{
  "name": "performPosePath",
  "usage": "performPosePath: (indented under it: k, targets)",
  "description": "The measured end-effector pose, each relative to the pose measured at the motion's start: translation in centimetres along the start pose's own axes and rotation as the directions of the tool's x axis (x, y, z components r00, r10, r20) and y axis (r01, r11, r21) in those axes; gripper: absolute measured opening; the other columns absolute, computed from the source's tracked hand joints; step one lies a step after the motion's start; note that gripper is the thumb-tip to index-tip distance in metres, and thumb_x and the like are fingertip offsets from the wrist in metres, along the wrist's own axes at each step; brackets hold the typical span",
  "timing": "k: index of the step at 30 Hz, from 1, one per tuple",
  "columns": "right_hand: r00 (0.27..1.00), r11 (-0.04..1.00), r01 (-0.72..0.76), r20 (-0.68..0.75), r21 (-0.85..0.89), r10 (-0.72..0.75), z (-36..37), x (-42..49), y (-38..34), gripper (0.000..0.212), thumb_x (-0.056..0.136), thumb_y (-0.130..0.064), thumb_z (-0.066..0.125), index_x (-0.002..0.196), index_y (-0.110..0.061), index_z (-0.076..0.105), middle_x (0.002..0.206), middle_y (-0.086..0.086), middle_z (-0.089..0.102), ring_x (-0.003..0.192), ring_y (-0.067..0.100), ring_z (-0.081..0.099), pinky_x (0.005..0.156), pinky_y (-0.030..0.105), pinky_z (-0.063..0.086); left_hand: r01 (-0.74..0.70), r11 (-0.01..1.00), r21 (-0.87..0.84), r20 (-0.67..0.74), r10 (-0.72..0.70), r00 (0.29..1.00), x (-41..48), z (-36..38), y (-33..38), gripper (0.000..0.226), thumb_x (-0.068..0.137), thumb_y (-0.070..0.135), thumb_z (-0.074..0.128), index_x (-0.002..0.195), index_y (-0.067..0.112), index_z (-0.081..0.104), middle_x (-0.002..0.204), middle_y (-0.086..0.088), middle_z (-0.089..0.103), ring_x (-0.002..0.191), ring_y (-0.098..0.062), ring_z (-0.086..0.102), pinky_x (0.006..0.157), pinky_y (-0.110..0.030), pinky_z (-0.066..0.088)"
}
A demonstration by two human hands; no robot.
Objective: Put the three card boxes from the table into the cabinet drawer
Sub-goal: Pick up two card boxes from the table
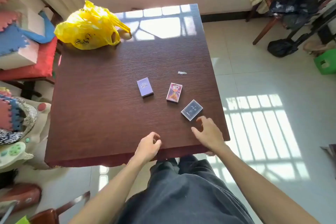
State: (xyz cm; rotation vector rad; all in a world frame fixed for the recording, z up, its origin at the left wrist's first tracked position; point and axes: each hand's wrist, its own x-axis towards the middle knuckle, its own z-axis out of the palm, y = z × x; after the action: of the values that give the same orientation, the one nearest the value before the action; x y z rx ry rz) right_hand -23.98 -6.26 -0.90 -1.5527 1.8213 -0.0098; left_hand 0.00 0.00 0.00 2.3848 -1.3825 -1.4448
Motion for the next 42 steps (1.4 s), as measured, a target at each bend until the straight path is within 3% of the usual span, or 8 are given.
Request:
performPosePath:
  k: [7, 13, 22, 26, 30, 32, 36, 42]
  targets:
    - [0.997, 0.982, -0.055, 0.037, -0.179, 0.062, 0.1, 6.8, -5.1, 0.084, 0.081, -0.066, 0.066, 0.151, -0.039, 0.027, 0.144, 0.009, 0.033, 0.116, 0.039, 0.061, 0.096, 0.048, 0.048, -0.162, 0.962, 0.218, -0.129, 0.193, 0.973, 12.2, -2.4, 12.9, 0.053, 0.088, 0.031, 0.054, 0.137, 0.017, 0.040, 0.130, -0.015, 0.045, 0.122, -0.038, 0.046, 0.097, -0.049, 0.043]
    - [0.997, 0.971, -0.074, 0.007, -0.226, 0.078, 2.0, 8.8, -5.3, 0.069, 0.087, -0.051, 0.071, 0.143, -0.030, 0.038, 0.147, 0.015, 0.028, 0.114, 0.042, 0.061, 0.094, 0.046, 0.049, -0.118, 0.950, 0.287, -0.117, 0.157, 0.981, 16.7, -0.7, 15.3, 0.080, 0.083, 0.044, 0.066, 0.149, 0.032, 0.023, 0.142, -0.014, 0.033, 0.130, -0.036, 0.036, 0.101, -0.049, 0.042]
    - [0.993, 0.956, -0.062, 0.112, 0.287, 0.030, 0.4, 7.9, -2.8, 0.059, 0.080, -0.042, 0.080, 0.131, -0.035, 0.052, 0.132, 0.001, 0.034, 0.106, 0.025, 0.063, 0.091, 0.040, 0.057, -0.132, 0.979, 0.157, -0.016, 0.136, 0.991, 16.7, -1.9, 12.5, 0.071, 0.067, 0.042, 0.072, 0.127, 0.036, 0.033, 0.122, -0.012, 0.043, 0.112, -0.036, 0.052, 0.097, -0.046, 0.048]
    - [0.986, 0.669, -0.121, 0.168, 0.734, -0.006, -2.0, 3.8, -0.7, 0.054, 0.078, -0.041, 0.083, 0.124, -0.045, 0.057, 0.133, 0.001, 0.045, 0.107, 0.014, 0.063, 0.064, 0.023, 0.060, -0.067, 0.945, -0.321, 0.129, 0.113, 0.985, 11.3, -3.1, 9.1, 0.055, 0.069, 0.030, 0.076, 0.109, 0.046, 0.043, 0.108, -0.007, 0.055, 0.081, -0.019, 0.070, 0.065, -0.046, 0.064]
    - [0.945, 0.028, -0.320, 0.321, 0.947, -0.064, -2.3, -0.6, 1.1, 0.055, 0.078, -0.055, 0.079, 0.123, -0.031, 0.059, 0.122, 0.010, 0.063, 0.090, 0.029, 0.072, 0.064, 0.033, 0.058, 0.156, 0.743, -0.651, 0.250, 0.015, 0.968, 4.7, -2.6, 5.2, 0.051, 0.072, 0.024, 0.072, 0.115, 0.039, 0.048, 0.108, -0.015, 0.058, 0.064, -0.016, 0.073, 0.065, -0.043, 0.061]
    - [0.938, -0.168, -0.346, 0.333, 0.923, -0.099, -1.9, -2.0, 1.1, 0.059, 0.076, -0.061, 0.079, 0.117, -0.023, 0.060, 0.105, 0.012, 0.069, 0.083, 0.029, 0.070, 0.061, 0.037, 0.056, 0.246, 0.625, -0.741, 0.307, -0.011, 0.952, 1.7, -1.8, 3.6, 0.055, 0.077, 0.035, 0.071, 0.126, 0.030, 0.047, 0.109, -0.016, 0.062, 0.073, -0.021, 0.073, 0.066, -0.038, 0.059]
    - [0.942, -0.300, -0.334, 0.308, 0.894, -0.130, -1.1, -4.6, 1.2, 0.046, 0.079, -0.038, 0.080, 0.122, -0.032, 0.066, 0.109, 0.012, 0.072, 0.079, 0.033, 0.070, 0.064, 0.038, 0.053, 0.369, 0.488, -0.791, 0.396, -0.052, 0.917, -2.3, -1.2, 3.2, 0.051, 0.089, 0.048, 0.061, 0.132, 0.023, 0.051, 0.110, -0.014, 0.070, 0.087, -0.025, 0.070, 0.065, -0.034, 0.057]
    - [0.968, -0.436, -0.221, 0.252, 0.873, 0.015, 0.7, -10.8, 5.8, 0.063, 0.071, -0.027, 0.077, 0.133, -0.027, 0.066, 0.107, 0.014, 0.073, 0.079, 0.034, 0.070, 0.060, 0.037, 0.055, 0.421, 0.731, -0.537, 0.551, -0.074, 0.832, -2.4, 0.4, 6.2, 0.049, 0.091, 0.044, 0.055, 0.122, 0.007, 0.061, 0.099, -0.016, 0.069, 0.074, -0.022, 0.066, 0.058, -0.026, 0.053]
